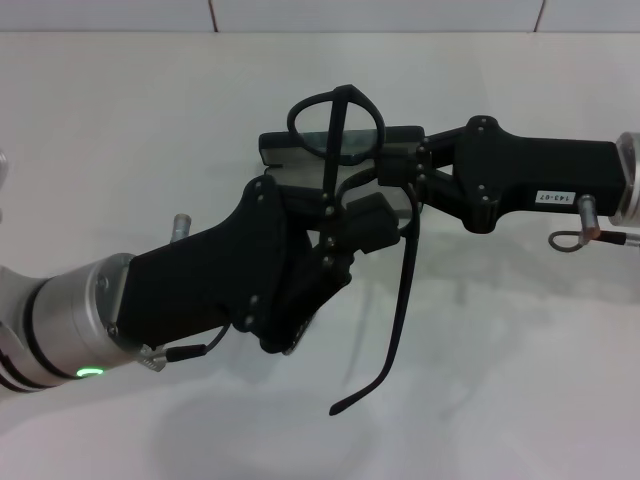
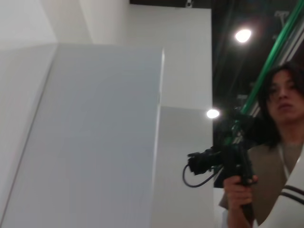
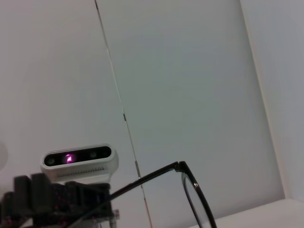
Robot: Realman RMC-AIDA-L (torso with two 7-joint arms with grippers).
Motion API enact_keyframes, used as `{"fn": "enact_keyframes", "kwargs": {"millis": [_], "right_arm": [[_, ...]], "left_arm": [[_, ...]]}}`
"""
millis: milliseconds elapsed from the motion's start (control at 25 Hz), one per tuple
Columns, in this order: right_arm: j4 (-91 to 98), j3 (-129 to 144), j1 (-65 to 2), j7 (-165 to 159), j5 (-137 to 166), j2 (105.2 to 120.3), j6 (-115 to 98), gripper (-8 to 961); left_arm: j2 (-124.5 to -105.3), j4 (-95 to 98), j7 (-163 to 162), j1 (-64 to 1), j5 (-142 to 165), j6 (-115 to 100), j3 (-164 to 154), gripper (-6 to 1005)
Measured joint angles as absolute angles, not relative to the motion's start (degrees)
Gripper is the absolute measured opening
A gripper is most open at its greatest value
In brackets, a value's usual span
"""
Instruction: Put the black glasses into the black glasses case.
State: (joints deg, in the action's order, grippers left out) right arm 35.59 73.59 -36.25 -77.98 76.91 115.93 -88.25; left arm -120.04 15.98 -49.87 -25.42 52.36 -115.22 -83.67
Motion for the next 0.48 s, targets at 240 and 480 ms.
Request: {"fn": "enact_keyframes", "kwargs": {"millis": [240,480], "right_arm": [[35.99,75.01,-36.75,-77.96,76.38,116.06,-89.17,32],[35.93,75.06,-37.59,-77.96,75.49,116.22,-91.22,32]], "left_arm": [[-120.05,15.53,-49.92,-25.2,52.02,-112.82,-83.57,42],[-120.12,14.53,-49.84,-25.6,51.83,-111.21,-83.28,42]]}}
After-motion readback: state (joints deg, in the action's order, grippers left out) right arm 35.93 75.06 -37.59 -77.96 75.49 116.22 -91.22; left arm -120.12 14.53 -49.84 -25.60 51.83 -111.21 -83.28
